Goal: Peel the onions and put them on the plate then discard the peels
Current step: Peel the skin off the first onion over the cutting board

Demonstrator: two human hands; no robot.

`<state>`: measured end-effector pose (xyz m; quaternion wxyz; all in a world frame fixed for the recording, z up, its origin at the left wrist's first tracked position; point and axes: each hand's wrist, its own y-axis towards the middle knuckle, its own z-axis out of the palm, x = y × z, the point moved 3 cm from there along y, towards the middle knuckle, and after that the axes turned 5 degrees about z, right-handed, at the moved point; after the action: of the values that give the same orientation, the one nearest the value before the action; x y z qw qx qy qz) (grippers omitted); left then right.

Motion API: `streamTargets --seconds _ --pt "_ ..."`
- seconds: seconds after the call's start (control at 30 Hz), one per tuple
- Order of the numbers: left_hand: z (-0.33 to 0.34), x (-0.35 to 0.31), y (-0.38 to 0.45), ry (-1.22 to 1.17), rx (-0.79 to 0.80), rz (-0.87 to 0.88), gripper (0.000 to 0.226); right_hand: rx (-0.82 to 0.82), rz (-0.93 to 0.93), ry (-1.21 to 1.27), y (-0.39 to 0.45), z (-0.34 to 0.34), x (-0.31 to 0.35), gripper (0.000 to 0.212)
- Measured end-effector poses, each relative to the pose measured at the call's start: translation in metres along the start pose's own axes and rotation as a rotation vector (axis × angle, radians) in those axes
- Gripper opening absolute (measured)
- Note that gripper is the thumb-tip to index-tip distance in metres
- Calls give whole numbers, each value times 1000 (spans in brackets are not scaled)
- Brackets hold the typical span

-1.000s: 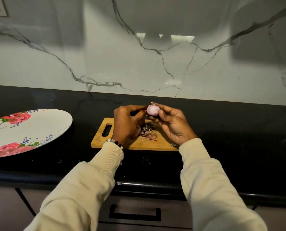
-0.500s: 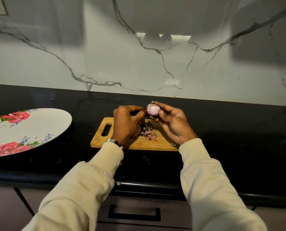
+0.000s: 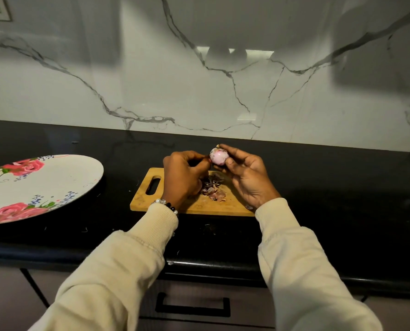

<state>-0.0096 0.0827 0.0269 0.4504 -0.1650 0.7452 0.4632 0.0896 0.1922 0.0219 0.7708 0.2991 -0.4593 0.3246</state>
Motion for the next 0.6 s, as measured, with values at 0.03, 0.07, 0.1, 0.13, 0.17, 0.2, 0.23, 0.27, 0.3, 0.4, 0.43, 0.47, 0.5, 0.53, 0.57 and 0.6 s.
streamTargets --seconds 0.03,0.07,0.1,0.13,0.17,0.2,0.23,0.27,0.3,0.4,0.43,0.47,0.5,0.53,0.57,0.6 --pt "0 0 0 42 -3 16 5 -2 -4 -8 0 1 0 36" --pt "0 0 0 82 -8 36 4 -2 -7 -10 0 1 0 37" --pt "0 0 1 110 -17 56 4 -1 -9 -7 0 2 0 37" --pt "-1 -1 1 125 -25 72 5 2 -10 2 0 2 -1 37" --pt "-1 -2 0 127 -32 84 6 8 -9 15 0 3 0 37" --pt "-2 -3 0 115 -37 91 6 15 -6 31 0 4 0 36" --pt "-2 -5 0 96 -40 96 7 22 -3 51 -1 4 1 36" --pt "-3 -6 -1 77 -40 98 7 32 0 75 -2 4 2 34" --pt "-3 -7 -1 64 -38 100 8 45 3 101 -3 5 3 33" --pt "-4 -4 1 51 -46 104 7 75 10 157 -5 5 5 31" --pt "-4 -2 2 44 -53 98 6 81 10 164 -5 5 5 31" --pt "-5 -2 2 43 -61 99 7 87 10 167 -5 5 6 31" --pt "-5 -2 2 50 -66 108 7 92 11 166 -5 5 6 32" --pt "-5 -4 1 61 -68 122 7 97 12 166 -5 5 6 32" --pt "-5 -6 1 63 -68 125 8 102 13 170 -5 5 6 32" --pt "-5 -6 0 53 -72 115 8 107 11 181 -5 5 6 31"
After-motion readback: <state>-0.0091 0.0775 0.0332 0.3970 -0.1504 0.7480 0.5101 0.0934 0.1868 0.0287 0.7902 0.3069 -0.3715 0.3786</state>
